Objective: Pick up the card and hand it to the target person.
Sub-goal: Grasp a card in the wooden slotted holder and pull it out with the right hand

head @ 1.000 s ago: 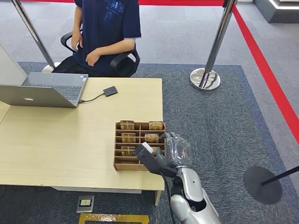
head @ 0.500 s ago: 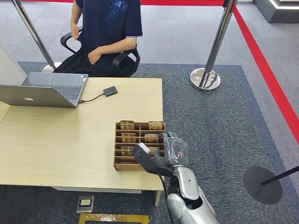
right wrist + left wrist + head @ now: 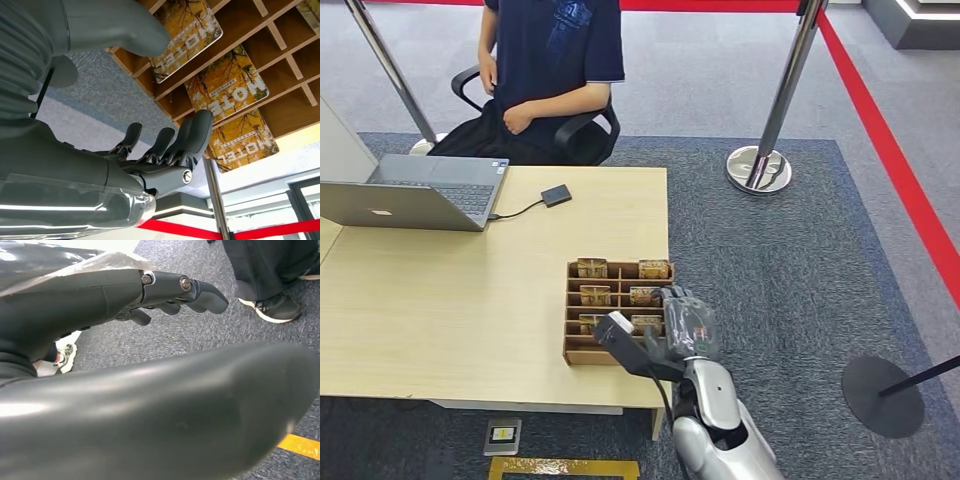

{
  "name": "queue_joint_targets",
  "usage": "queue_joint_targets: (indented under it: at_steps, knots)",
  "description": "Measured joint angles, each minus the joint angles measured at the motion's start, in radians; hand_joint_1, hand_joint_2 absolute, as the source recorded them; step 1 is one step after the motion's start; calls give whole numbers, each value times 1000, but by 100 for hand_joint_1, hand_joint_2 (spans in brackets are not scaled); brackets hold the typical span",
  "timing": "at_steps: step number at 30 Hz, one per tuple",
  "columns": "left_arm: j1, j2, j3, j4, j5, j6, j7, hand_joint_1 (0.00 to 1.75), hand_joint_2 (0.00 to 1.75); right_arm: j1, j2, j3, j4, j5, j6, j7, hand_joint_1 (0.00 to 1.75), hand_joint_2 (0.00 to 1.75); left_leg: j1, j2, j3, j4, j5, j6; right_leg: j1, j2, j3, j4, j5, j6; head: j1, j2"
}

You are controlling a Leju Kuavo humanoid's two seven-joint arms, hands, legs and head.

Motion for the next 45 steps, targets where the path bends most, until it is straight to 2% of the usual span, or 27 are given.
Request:
queue_joint_targets:
  at_steps: [38,45]
  knots:
    - [0,0,0,0,7,0,-12,0,0,-31,4,54,90,30,-22,18,76,175,0,0,0,0,0,0,0,0,0,0,0,0,0,0]
    - [0,0,0,0,0,-9,-16,0,0,-34,4,53,106,31,-36,25,94,175,0,0,0,0,0,0,0,0,0,0,0,0,0,0]
